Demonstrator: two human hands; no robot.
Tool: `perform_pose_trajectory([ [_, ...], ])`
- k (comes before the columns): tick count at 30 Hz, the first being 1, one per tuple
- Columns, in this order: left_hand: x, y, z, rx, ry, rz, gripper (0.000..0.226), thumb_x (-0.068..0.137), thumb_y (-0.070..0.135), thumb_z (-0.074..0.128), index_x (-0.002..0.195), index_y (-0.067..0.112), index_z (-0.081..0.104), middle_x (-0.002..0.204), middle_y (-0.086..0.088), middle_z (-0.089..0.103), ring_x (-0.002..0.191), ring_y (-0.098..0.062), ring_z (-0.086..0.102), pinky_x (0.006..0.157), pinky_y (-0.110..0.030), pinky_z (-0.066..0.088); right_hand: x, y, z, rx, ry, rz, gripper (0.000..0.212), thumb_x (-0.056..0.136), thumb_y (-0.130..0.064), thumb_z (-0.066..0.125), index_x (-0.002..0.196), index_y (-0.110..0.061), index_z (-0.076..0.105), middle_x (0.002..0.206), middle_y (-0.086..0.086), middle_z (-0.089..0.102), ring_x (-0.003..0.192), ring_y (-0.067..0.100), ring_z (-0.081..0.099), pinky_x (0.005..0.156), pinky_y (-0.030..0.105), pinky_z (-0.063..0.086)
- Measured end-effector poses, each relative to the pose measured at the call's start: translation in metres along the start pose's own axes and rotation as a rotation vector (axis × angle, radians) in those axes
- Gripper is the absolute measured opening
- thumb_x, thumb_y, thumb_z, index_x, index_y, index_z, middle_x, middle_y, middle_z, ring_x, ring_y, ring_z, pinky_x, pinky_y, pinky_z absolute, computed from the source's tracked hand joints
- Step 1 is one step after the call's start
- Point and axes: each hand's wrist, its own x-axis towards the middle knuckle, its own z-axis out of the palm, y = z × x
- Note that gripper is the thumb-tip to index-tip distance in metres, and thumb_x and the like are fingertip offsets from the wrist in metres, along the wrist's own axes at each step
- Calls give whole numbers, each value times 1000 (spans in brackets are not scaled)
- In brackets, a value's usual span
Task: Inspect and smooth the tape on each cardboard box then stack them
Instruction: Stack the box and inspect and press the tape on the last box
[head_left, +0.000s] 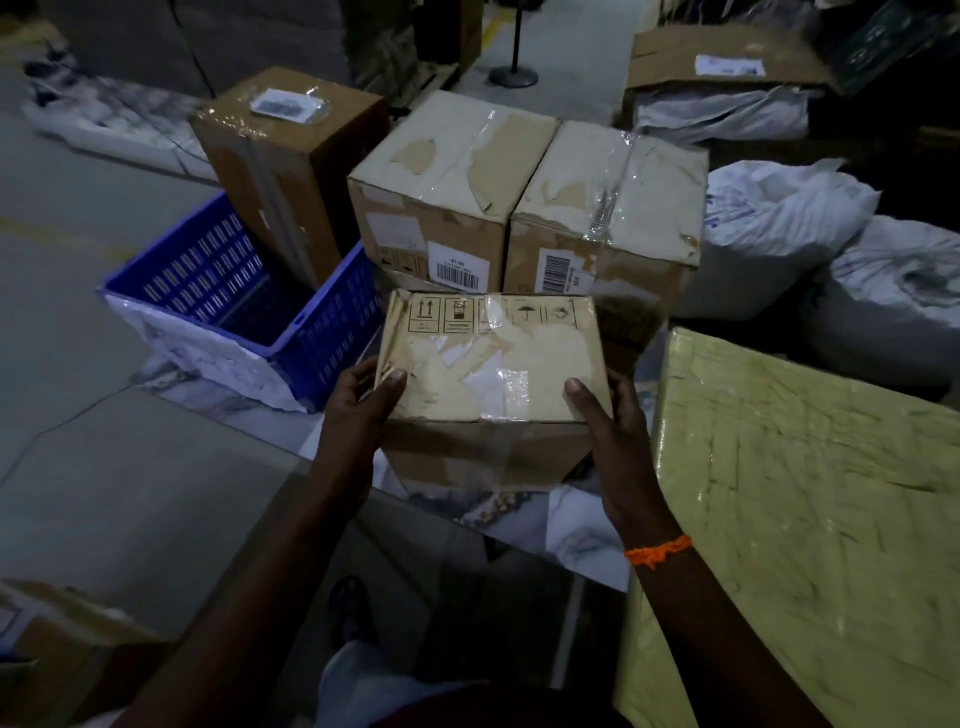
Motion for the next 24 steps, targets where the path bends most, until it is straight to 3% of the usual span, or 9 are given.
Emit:
perform_pose_trajectory([
  [2,1,7,4,37,-58,-3,29,102,27,58,130,27,54,117,10,62,105,-9,62,80,-28,52,8,-5,-1,-22,-14,26,45,94,-27,74,135,-21,57,122,2,71,103,16,73,78,26,61],
  [6,8,18,6,103,-122,-45,36,105,29,52,141,29,50,118,10,61,106,-13,60,75,-31,50,25,-15,-6,10,-140,113,41,95,-27,73,133,-17,63,121,8,75,110,27,73,91,43,61],
  [9,11,15,0,140,-146,-88,47,104,32,52,151,31,45,130,1,59,117,-23,58,85,-38,52,29,-22,-9,31,-247,140,35,98,-24,69,132,-16,65,120,6,76,112,27,72,87,39,60],
  [11,8,10,-10,128,-167,-89,44,102,30,55,146,32,51,134,-2,62,122,-27,59,93,-42,53,26,-23,-13,15,-282,148,36,96,-22,72,131,-19,66,120,4,76,113,26,72,91,40,60],
  [13,2,5,-22,58,-186,-54,38,100,20,59,136,32,59,129,-1,67,119,-27,64,91,-42,56,20,-20,-19,-6,-315,143,42,93,-21,74,133,-24,64,123,1,75,116,23,71,96,41,59],
  [17,-17,-10,-44,-50,-108,6,53,85,10,69,135,26,61,136,-4,65,116,-24,64,74,-28,58,6,-8,-26,-75,-402,85,69,85,-19,80,148,-28,52,134,0,69,122,15,66,96,35,58],
  [19,-32,-16,-51,-122,-89,1,43,95,24,60,138,18,59,137,-5,65,120,-26,64,81,-38,57,0,0,-27,-124,-440,67,80,83,-12,82,152,-28,46,137,-2,66,123,12,64,94,34,59],
  [21,-46,-24,-58,-230,-55,-88,47,104,47,43,134,15,61,132,-6,69,120,-28,65,89,-48,53,-6,16,-33,-181,-472,60,85,84,-2,81,155,-25,42,140,-2,63,126,9,61,96,32,58],
  [24,-59,-41,-62,-195,-41,-192,57,99,68,33,130,31,64,128,3,71,115,-22,68,94,-52,50,-21,37,-48,-188,-432,100,74,89,9,71,151,-24,47,140,-1,64,130,13,60,94,26,57],
])
